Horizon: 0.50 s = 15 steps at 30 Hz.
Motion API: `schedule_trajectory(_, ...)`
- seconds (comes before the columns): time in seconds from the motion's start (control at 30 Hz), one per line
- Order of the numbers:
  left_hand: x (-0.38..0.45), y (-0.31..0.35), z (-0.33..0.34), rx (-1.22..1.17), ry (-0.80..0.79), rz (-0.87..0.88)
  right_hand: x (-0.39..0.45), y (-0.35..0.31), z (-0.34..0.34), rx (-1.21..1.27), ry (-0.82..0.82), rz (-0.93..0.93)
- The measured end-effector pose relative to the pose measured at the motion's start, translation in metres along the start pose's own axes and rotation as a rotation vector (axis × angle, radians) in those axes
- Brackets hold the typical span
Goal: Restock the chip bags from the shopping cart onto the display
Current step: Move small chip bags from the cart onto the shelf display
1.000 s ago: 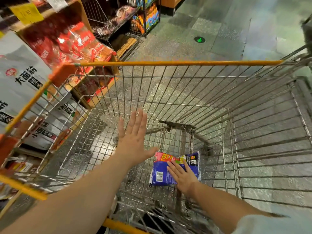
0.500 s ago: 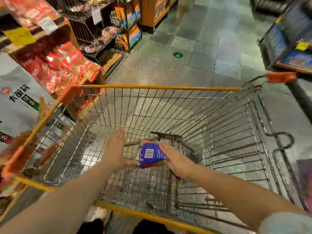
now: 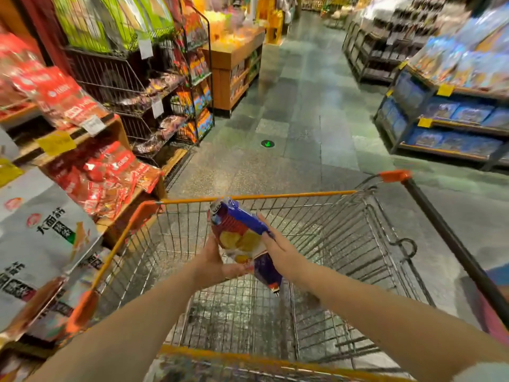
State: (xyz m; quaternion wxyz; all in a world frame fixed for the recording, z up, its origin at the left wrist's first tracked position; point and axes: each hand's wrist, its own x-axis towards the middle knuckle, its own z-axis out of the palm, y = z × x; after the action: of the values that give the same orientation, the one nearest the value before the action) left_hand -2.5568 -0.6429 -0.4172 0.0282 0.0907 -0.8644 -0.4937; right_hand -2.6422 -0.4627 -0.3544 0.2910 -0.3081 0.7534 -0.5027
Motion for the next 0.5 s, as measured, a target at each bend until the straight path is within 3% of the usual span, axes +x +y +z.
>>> schedule_trajectory(0.17,0.006,0.040,-0.019,-0.296,0.111,-0.018,-0.005,-0.044,-0.006,0.255,0.122,0.005)
schedule_trajectory(0.3,0.011,0.065,-0.027,-0.355,0.210,-0.043,0.004,-0.056,-0.009,0.467,0.178,0.070)
schedule_trajectory(0.4,0.017,0.086,-0.034,-0.385,0.256,-0.061,0.013,-0.066,-0.014,0.454,0.236,0.051)
schedule_trajectory(0.5,0.024,0.099,-0.044,-0.401,0.280,-0.069,0.018,-0.075,-0.024,0.254,0.340,-0.063)
